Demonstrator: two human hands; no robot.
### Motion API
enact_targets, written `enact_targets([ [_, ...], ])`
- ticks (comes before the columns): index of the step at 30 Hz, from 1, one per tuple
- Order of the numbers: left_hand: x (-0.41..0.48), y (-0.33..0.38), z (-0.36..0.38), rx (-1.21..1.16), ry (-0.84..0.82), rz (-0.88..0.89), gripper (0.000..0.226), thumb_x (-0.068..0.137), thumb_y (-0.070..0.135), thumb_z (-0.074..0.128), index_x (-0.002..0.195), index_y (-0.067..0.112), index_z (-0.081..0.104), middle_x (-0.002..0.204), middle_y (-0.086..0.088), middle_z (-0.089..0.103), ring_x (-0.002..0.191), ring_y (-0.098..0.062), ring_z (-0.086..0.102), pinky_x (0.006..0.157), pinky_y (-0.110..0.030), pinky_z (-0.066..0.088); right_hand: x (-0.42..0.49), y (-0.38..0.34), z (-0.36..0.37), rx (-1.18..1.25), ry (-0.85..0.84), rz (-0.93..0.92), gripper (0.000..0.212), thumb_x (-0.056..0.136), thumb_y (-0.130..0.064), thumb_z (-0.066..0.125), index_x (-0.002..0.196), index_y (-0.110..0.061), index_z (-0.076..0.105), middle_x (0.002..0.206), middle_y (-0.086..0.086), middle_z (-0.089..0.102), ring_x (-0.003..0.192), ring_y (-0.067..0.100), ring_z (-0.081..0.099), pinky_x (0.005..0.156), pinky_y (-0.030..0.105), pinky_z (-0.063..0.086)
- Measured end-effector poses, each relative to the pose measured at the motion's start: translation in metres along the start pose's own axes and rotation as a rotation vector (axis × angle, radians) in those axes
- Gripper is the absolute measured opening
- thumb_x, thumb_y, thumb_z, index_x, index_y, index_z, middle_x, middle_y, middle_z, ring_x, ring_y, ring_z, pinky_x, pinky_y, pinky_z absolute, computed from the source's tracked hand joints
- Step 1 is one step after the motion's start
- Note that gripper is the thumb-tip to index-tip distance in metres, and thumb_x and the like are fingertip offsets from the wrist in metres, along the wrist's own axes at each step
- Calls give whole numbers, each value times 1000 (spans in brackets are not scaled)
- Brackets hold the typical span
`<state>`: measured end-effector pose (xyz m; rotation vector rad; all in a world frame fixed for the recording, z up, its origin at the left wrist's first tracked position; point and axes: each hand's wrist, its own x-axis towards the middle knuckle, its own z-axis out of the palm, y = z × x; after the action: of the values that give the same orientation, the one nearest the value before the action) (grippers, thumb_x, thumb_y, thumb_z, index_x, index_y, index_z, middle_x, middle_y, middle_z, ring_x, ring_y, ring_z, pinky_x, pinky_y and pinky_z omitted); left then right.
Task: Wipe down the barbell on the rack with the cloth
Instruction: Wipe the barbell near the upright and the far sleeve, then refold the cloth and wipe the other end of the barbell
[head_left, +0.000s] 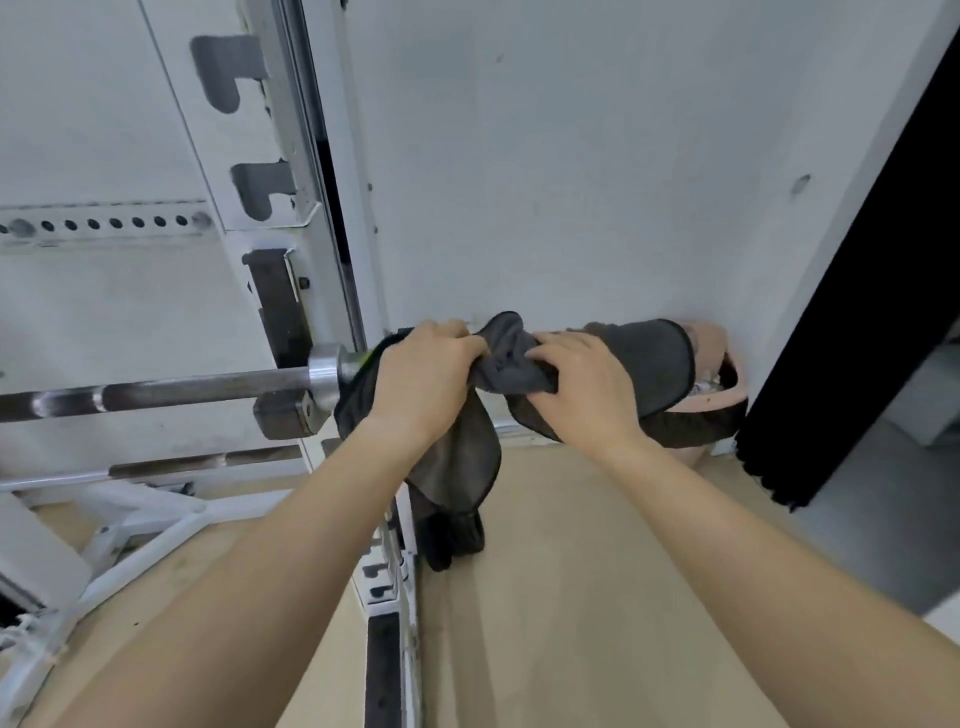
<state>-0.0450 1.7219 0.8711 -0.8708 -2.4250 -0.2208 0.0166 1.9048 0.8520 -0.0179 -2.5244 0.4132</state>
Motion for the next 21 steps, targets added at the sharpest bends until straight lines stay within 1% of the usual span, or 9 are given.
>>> enact_targets([
  [1,-7,1,-7,-37,-10,-17,22,86,15,64,104,28,66,94,3,62,85,-26,60,59,-38,51,-9,-10,-3,81,0,98,25,83,-29,69,108,-28,72,114,-10,71,108,18,61,87,39,52],
  [3,-26,8,-17,-157,-155,-106,24,87,24,64,110,26,57,98,1,63,89,-26,61,63,-36,48,-28,-30,-8,225,-28,267,19,85,-25,66,104,-30,70,100,-13,72,93,15,64,77,37,55],
  [5,-50,13,-20,-360,-338,-234,42,85,35,67,120,24,46,104,0,63,92,-25,62,69,-36,50,-46,-46,-12,364,-53,372,25,89,-13,62,109,-26,67,99,-10,71,91,13,65,75,29,53],
  [7,-76,19,-19,-476,-422,-304,57,80,42,73,125,25,41,104,2,64,91,-20,64,72,-37,55,-63,-60,-19,530,-69,428,28,91,-4,59,112,-22,65,101,-6,69,94,10,64,74,20,49],
  [9,-101,28,-23,-719,-486,-347,58,74,43,80,120,25,50,103,6,68,92,-14,66,77,-34,57,-81,-78,-27,649,-90,441,29,91,0,56,110,-21,64,101,-2,69,95,10,64,78,23,52],
  [11,-125,38,-37,-1045,-532,-486,43,77,33,81,115,19,66,101,4,74,93,-11,68,83,-32,57,-102,-99,-32,727,-101,470,31,89,3,53,106,-21,62,103,1,68,98,15,64,85,34,55],
  [14,-165,41,-63,-1399,-611,-766,27,84,20,73,110,12,72,103,-10,76,97,-22,70,81,-32,54,-135,-125,-35,824,-92,520,27,90,4,54,103,-18,64,102,2,69,97,16,65,90,40,56],
  [18,-225,37,-99,-1677,-569,-795,35,87,4,62,121,9,68,119,-21,69,105,-33,67,101,-47,48,-183,-167,-42,994,-97,586,25,89,3,56,92,-20,66,91,-3,70,88,12,66,87,36,57],
  [21,-272,30,-124,-1742,-562,-849,46,85,6,60,131,6,62,119,-21,66,107,-33,65,102,-48,47,-215,-205,-44,1036,-150,566,22,90,0,57,95,-19,67,90,-4,71,89,11,67,82,32,57],
])
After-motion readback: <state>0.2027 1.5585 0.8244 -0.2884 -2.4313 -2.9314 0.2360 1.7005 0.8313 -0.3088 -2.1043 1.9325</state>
